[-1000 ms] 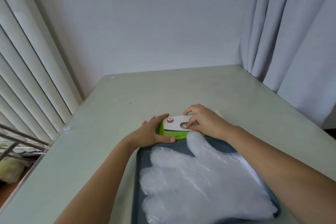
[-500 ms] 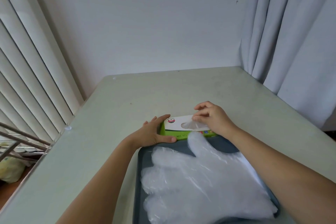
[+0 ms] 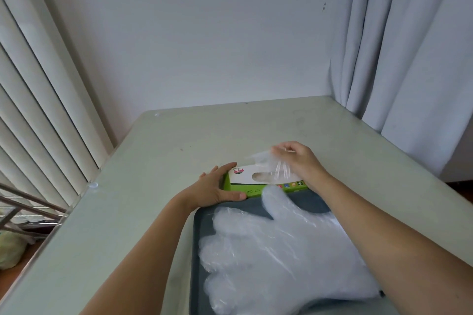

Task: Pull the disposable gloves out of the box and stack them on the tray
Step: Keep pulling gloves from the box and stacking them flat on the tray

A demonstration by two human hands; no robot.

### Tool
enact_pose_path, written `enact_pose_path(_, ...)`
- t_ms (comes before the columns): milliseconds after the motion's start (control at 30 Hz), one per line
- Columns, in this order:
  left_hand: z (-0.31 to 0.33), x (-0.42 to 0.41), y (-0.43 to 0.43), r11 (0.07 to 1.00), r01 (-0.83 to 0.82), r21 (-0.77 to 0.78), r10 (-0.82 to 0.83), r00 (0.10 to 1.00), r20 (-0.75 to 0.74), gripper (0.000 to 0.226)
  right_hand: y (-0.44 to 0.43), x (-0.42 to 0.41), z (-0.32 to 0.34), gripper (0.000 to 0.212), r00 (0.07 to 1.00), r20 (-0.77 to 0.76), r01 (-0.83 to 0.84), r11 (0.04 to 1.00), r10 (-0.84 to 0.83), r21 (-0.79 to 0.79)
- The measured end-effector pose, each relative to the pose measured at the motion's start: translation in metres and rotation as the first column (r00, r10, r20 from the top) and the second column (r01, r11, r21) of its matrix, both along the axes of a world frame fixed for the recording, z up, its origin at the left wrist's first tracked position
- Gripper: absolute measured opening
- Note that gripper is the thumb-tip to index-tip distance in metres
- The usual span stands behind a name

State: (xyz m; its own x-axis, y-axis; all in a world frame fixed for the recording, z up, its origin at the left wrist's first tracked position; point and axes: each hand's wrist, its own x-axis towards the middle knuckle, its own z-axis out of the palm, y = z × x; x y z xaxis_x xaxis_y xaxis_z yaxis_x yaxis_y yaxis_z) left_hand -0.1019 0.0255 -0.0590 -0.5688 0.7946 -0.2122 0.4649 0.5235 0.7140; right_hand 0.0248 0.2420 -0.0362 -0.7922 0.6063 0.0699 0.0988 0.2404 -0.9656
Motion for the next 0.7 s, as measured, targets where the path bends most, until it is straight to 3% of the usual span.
enact_pose_path(67,0.002,0.002,0.0,1.0,-0.001,0.008,0.001,1.0,0.014,0.114,-0.004,0.002,0.002,0.021,0.995,0.042,-0.093,0.994,0.091,0.054)
enact_pose_path(167,0.002,0.003,-0.001,1.0,-0.015,-0.013,0.016,1.0,0.022,0.111,-0.008,0.004,0.001,0.023,0.999,-0.006,-0.042,0.999,0.042,0.019)
enact_pose_path(267,0.005,0.004,0.0,0.999,0.013,-0.051,-0.012,1.0,0.01,0.114,-0.012,0.005,0.005,0.016,0.997,-0.071,0.01,0.977,-0.025,-0.212)
enact_pose_path(367,0.014,0.008,0.0,0.995,0.043,-0.095,-0.042,0.999,0.013,0.117,-0.013,0.01,0.016,0.016,0.982,-0.183,-0.056,0.857,-0.045,-0.512)
enact_pose_path(467,0.018,0.009,0.001,0.991,0.053,-0.122,-0.049,0.998,0.03,0.121,-0.017,0.022,0.046,0.009,0.907,-0.388,-0.141,0.751,-0.164,-0.645)
enact_pose_path(567,0.029,0.017,0.003,0.984,0.056,-0.172,-0.05,0.998,0.038,0.11,-0.022,0.037,0.08,0.009,0.773,-0.598,-0.348,0.648,-0.21,-0.677)
enact_pose_path(700,0.049,0.026,-0.001,0.993,-0.018,-0.118,0.02,1.0,0.022,0.095,-0.038,0.059,0.108,0.015,0.772,-0.625,-0.444,0.609,-0.111,-0.657)
